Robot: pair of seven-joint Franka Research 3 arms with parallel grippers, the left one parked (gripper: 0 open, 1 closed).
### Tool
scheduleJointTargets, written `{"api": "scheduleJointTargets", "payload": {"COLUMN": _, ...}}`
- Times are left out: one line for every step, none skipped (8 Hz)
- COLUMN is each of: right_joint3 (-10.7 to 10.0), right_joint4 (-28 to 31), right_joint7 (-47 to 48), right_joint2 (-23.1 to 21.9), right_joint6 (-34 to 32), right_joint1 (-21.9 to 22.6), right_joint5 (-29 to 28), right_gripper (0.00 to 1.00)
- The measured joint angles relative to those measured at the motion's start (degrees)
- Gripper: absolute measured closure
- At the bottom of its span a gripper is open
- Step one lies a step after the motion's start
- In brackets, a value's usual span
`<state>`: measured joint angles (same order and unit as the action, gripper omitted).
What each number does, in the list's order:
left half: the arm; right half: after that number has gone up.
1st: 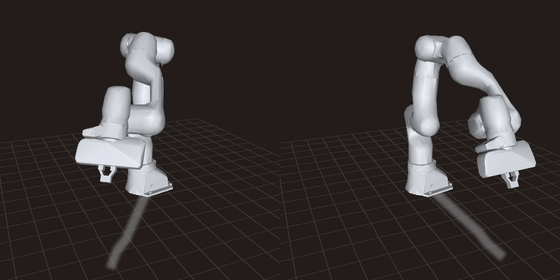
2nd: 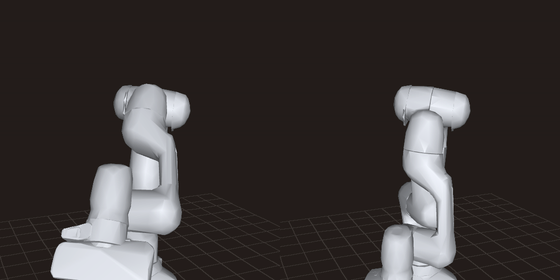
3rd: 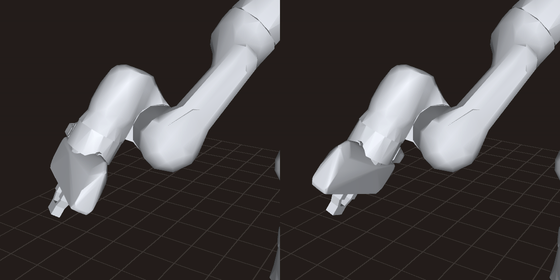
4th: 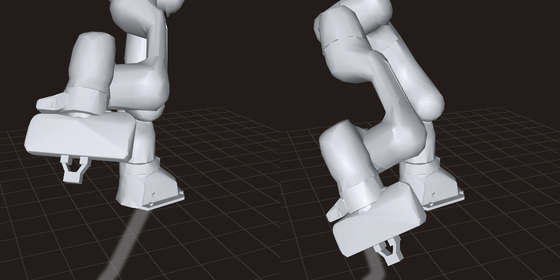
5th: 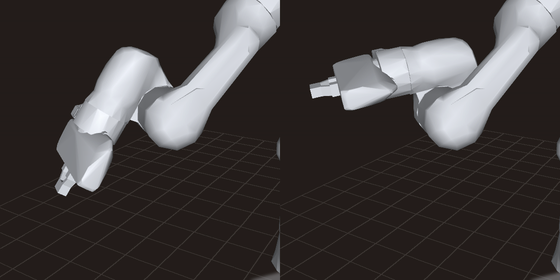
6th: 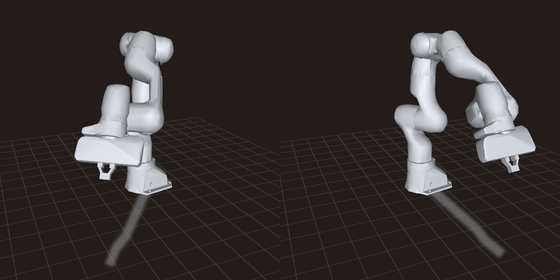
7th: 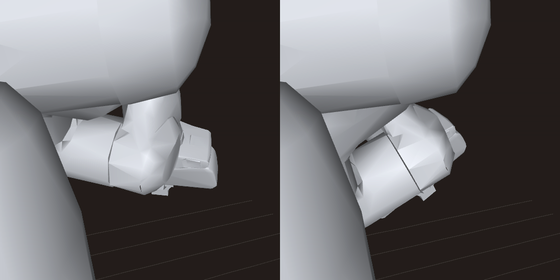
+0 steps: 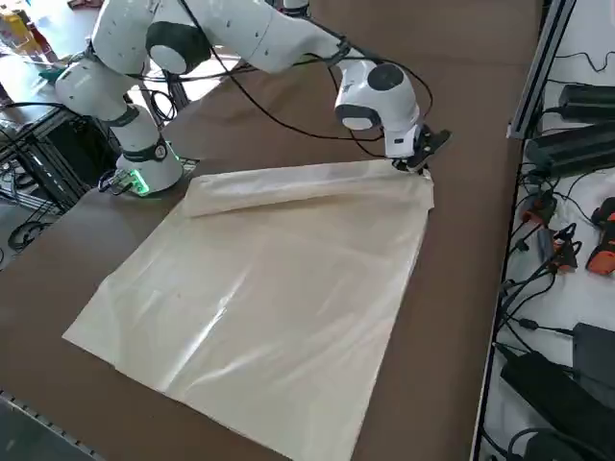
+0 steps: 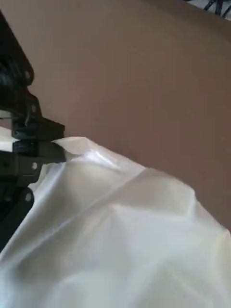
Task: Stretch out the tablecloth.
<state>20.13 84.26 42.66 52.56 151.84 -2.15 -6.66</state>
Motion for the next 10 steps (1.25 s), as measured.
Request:
{"api": "scheduleJointTargets", "payload": {"right_joint3": 0.0, "right_joint4": -0.44, "right_joint7": 2.09, "right_joint2": 0.29, "right_joint6": -0.08, "right_joint1": 0.03, "right_joint5": -0.01, "right_gripper": 0.98}}
{"api": "scheduleJointTargets", "payload": {"right_joint3": 0.0, "right_joint4": -0.89, "right_joint7": 4.3, "right_joint2": 0.41, "right_joint6": -0.43, "right_joint1": 0.04, "right_joint5": -0.02, "right_gripper": 0.98}}
{"api": "scheduleJointTargets", "payload": {"right_joint3": 0.0, "right_joint4": -1.13, "right_joint7": 6.3, "right_joint2": 0.43, "right_joint6": -0.65, "right_joint1": 0.04, "right_joint5": -0.02, "right_gripper": 0.98}}
{"api": "scheduleJointTargets", "payload": {"right_joint3": 0.0, "right_joint4": -1.27, "right_joint7": 8.08, "right_joint2": 0.44, "right_joint6": -0.7, "right_joint1": 0.05, "right_joint5": -0.02, "right_gripper": 0.98}}
{"api": "scheduleJointTargets", "payload": {"right_joint3": 0.0, "right_joint4": -1.76, "right_joint7": 9.95, "right_joint2": 0.45, "right_joint6": -1.51, "right_joint1": 0.06, "right_joint5": -0.02, "right_gripper": 0.98}}
{"api": "scheduleJointTargets", "payload": {"right_joint3": 0.0, "right_joint4": -2.81, "right_joint7": 12.13, "right_joint2": 0.49, "right_joint6": -3.38, "right_joint1": 0.07, "right_joint5": -0.03, "right_gripper": 0.98}}
{"api": "scheduleJointTargets", "payload": {"right_joint3": 0.0, "right_joint4": -4.24, "right_joint7": 14.54, "right_joint2": 0.53, "right_joint6": -5.34, "right_joint1": 0.07, "right_joint5": -0.04, "right_gripper": 0.98}}
{"api": "scheduleJointTargets", "payload": {"right_joint3": -0.03, "right_joint4": -5.74, "right_joint7": 16.67, "right_joint2": 0.81, "right_joint6": -6.7, "right_joint1": 0.06, "right_joint5": -0.04, "right_gripper": 0.98}}
{"api": "scheduleJointTargets", "payload": {"right_joint3": -0.04, "right_joint4": -7.12, "right_joint7": 18.39, "right_joint2": 1.44, "right_joint6": -7.25, "right_joint1": 0.08, "right_joint5": -0.04, "right_gripper": 0.98}}
{"api": "scheduleJointTargets", "payload": {"right_joint3": -0.04, "right_joint4": -8.21, "right_joint7": 19.77, "right_joint2": 2.3, "right_joint6": -7.31, "right_joint1": 0.18, "right_joint5": -0.04, "right_gripper": 0.98}}
